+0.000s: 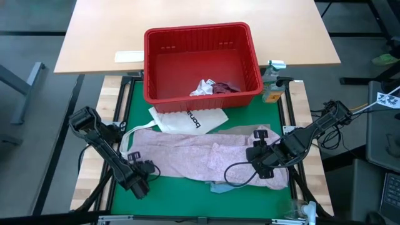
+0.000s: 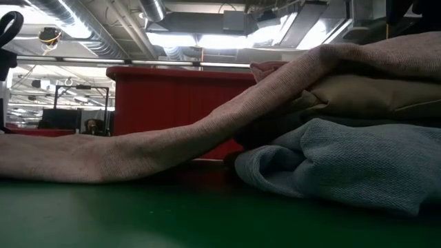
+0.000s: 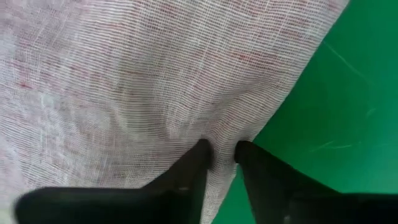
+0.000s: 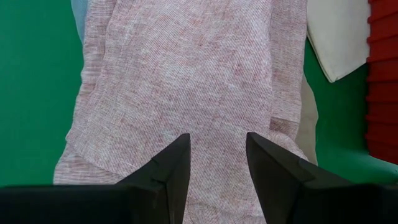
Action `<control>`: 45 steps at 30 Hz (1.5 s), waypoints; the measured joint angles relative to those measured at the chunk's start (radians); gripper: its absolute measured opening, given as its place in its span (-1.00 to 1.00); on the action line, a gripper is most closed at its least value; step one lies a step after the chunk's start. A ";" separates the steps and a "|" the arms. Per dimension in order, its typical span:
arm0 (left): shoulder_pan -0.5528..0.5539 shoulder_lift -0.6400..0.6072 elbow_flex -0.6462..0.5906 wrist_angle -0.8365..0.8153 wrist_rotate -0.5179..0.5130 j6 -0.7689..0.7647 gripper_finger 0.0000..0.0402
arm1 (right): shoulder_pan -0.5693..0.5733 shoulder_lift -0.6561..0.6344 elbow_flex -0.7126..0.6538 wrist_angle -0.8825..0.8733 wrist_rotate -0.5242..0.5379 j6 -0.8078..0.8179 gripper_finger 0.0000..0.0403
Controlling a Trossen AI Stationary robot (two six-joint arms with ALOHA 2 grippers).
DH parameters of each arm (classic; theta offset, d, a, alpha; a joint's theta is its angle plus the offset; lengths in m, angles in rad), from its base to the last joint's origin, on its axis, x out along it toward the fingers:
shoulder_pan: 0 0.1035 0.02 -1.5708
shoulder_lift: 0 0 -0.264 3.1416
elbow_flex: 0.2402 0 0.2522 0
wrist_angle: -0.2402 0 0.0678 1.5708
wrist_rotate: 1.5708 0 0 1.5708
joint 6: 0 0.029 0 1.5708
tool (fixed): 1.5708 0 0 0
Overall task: Fold laundry
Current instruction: Fold the pink shirt
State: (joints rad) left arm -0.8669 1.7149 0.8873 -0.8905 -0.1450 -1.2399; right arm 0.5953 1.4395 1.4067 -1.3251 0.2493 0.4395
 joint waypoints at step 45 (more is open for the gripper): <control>0.378 0.010 0.429 0.522 -0.393 0.950 -1.00 | 0.000 0.000 0.000 0.000 0.000 0.000 -0.22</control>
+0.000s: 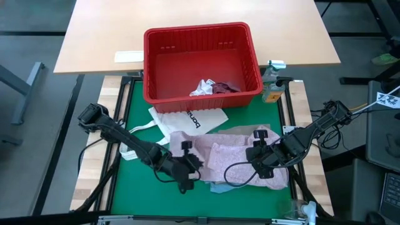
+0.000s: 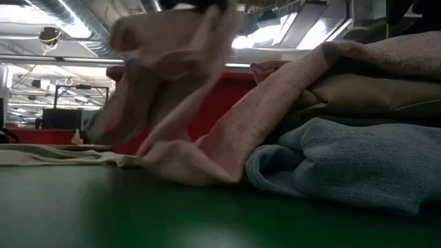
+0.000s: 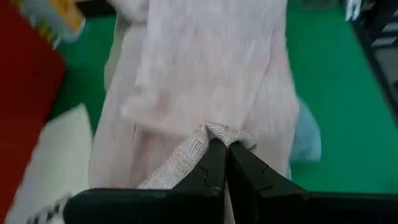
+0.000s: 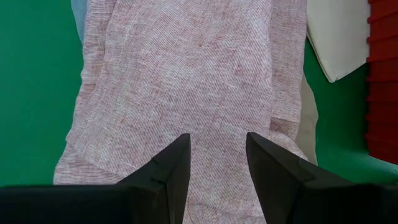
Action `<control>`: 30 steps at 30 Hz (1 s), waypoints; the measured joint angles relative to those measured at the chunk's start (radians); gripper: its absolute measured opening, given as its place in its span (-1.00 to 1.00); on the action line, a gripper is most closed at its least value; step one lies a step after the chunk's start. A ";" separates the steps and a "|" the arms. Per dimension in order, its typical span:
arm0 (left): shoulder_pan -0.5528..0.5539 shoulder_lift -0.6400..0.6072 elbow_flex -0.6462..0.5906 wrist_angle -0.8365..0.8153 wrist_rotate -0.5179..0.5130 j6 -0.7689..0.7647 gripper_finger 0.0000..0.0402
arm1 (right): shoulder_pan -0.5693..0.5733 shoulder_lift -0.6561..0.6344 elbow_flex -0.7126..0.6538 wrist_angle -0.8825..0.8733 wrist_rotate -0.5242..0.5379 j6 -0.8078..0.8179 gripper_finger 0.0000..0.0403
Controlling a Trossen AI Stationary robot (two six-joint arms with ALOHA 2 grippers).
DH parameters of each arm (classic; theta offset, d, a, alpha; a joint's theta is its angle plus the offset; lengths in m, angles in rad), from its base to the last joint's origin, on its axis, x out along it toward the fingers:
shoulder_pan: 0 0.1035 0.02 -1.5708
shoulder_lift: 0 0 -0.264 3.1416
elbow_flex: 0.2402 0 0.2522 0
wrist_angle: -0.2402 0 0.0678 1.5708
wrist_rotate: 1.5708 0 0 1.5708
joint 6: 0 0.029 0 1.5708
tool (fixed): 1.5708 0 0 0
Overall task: Fold laundry
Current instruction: Fold the pink shirt
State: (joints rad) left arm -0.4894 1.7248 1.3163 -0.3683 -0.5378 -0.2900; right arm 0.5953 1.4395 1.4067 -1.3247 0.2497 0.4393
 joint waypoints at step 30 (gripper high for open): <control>0.149 0.179 0.001 0.670 0.483 0.260 -1.00 | 0.000 0.000 0.000 0.065 0.003 0.000 -0.22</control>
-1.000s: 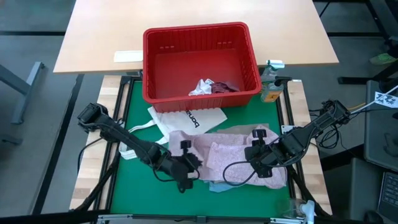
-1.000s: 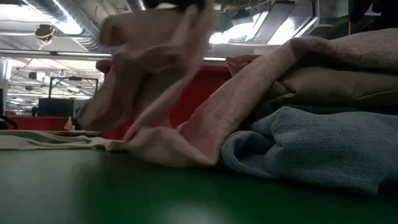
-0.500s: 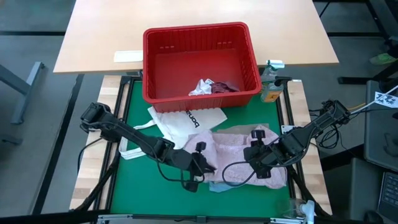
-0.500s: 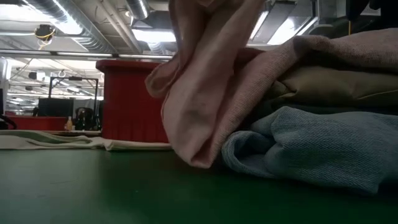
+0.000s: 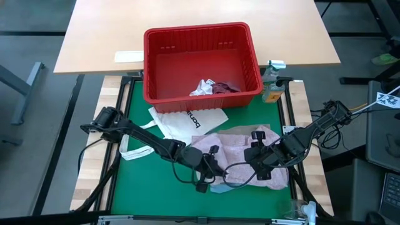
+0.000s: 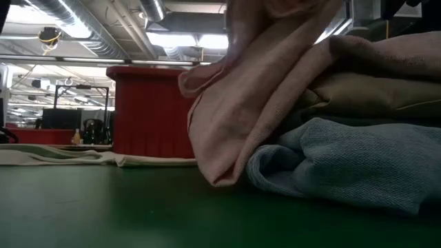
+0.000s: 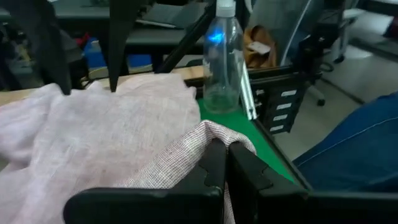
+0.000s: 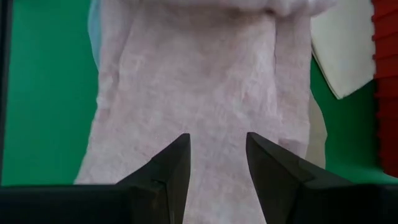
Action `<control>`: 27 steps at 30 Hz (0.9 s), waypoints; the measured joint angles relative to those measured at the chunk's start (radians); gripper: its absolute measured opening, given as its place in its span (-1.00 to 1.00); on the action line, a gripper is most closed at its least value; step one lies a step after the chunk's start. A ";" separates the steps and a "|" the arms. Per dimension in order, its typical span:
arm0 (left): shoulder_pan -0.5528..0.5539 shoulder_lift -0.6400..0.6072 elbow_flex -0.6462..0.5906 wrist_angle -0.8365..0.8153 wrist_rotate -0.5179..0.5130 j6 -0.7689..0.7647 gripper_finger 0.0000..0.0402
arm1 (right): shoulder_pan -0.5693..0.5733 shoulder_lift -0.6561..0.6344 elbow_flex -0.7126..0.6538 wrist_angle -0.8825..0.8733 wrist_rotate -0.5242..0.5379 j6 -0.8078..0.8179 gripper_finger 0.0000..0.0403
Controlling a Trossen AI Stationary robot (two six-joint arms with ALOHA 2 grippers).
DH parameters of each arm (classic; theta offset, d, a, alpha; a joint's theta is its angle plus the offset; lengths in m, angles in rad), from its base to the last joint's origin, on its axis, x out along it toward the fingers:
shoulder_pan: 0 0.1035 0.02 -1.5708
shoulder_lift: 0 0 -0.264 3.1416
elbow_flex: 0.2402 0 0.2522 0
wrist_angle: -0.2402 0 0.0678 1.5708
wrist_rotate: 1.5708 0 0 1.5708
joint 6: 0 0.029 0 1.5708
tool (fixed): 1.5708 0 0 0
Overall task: Fold laundry
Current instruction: Fold the pink shirt
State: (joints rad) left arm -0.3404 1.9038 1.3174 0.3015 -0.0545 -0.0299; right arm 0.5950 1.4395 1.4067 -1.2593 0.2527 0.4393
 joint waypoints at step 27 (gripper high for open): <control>0.016 0.132 0.000 0.333 -0.063 -0.045 -0.21 | 0.000 0.000 0.000 0.194 -0.002 -0.007 -0.22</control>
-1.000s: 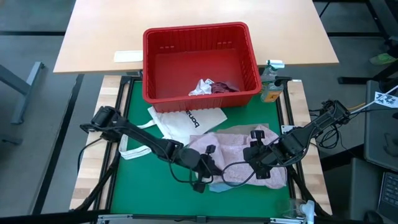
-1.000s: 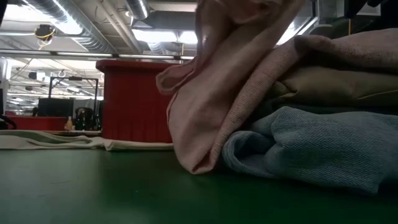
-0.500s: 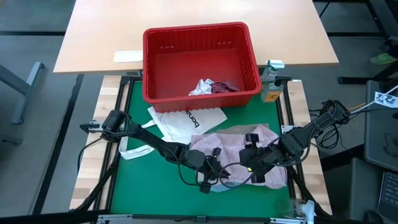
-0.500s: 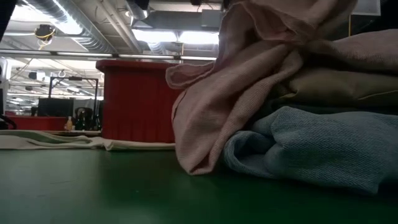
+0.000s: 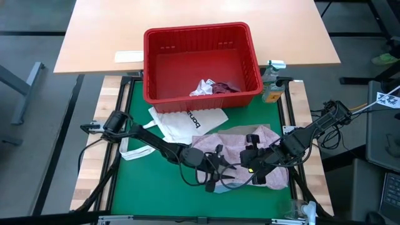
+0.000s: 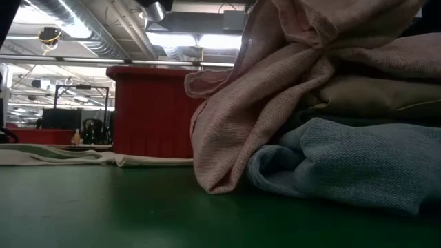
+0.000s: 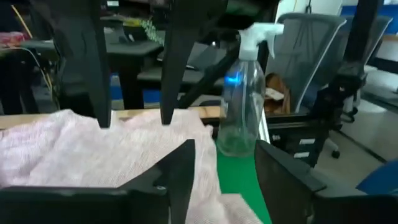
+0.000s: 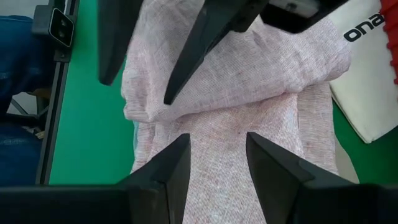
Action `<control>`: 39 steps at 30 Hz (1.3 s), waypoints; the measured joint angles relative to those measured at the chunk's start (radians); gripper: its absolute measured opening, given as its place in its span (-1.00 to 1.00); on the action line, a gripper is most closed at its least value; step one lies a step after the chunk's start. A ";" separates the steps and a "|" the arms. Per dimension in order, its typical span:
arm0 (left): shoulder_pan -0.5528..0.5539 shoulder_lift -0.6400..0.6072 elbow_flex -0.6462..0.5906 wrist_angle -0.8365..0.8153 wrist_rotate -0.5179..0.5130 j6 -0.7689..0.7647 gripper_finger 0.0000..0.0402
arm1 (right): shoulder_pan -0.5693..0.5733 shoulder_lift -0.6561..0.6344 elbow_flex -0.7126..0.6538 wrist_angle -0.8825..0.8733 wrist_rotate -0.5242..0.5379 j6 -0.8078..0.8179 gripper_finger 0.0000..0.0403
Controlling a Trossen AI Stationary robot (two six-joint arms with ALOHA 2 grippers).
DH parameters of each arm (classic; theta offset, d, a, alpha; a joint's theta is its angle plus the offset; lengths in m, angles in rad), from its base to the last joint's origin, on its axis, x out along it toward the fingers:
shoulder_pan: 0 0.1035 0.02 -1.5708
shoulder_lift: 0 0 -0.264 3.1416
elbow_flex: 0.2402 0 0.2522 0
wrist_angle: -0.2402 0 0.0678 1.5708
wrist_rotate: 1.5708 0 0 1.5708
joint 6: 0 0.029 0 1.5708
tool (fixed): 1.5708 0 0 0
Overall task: Fold laundry
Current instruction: Fold the pink shirt
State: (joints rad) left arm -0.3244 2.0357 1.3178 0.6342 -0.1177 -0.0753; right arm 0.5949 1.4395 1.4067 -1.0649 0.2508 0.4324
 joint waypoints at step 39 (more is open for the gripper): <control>0.074 -0.421 -0.167 -1.157 -0.180 -0.814 -0.13 | 0.000 0.000 0.000 0.001 -0.001 -0.001 -0.22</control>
State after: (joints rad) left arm -0.2504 1.6146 1.1513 -0.5228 -0.2975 -0.8893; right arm 0.5949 1.4395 1.4067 -1.0641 0.2497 0.4318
